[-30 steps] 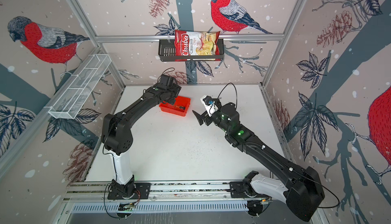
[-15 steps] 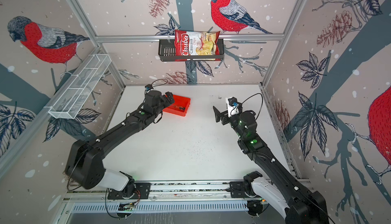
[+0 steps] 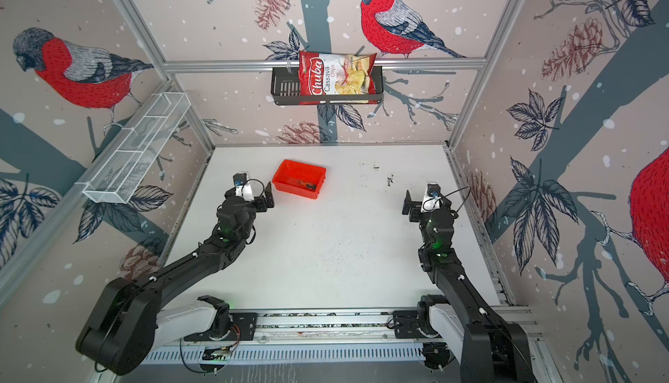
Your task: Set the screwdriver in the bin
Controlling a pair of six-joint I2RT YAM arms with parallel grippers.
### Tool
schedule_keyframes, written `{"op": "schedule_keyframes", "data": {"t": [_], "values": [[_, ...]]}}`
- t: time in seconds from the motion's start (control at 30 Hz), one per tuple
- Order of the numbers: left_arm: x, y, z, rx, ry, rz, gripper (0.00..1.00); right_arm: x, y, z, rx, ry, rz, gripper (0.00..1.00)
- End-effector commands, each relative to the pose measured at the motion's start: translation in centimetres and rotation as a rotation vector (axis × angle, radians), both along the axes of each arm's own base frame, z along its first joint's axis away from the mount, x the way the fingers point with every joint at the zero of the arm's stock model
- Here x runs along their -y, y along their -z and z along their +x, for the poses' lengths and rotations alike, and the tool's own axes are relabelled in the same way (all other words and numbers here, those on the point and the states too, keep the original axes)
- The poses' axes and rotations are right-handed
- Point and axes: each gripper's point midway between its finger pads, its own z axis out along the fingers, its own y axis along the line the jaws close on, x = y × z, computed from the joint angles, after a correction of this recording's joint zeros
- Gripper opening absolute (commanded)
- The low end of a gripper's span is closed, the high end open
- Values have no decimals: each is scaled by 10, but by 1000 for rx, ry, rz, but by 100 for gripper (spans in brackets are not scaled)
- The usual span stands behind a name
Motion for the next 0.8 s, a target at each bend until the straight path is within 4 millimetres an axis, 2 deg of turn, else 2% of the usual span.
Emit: {"op": "schedule_keyframes", "data": {"t": [0.0, 0.13, 0.37, 0.47, 0.67, 0.77], "values": [[-28, -20, -7, 121, -115, 116, 98, 20, -18, 0, 110, 82, 45, 99], [-49, 3, -13, 90, -157, 135, 98, 34, -2, 2, 106, 135, 106, 99], [-70, 21, -14, 140, -153, 67, 98, 28, 30, 10, 74, 104, 151, 99], [-70, 32, -7, 113, -139, 54, 98, 21, 40, 18, 51, 69, 154, 99], [-69, 51, -8, 113, -118, 53, 98, 4, 62, 31, 11, 0, 117, 100], [-75, 59, -4, 107, -136, 39, 100, 3, 64, 35, -11, 0, 108, 100]]}}
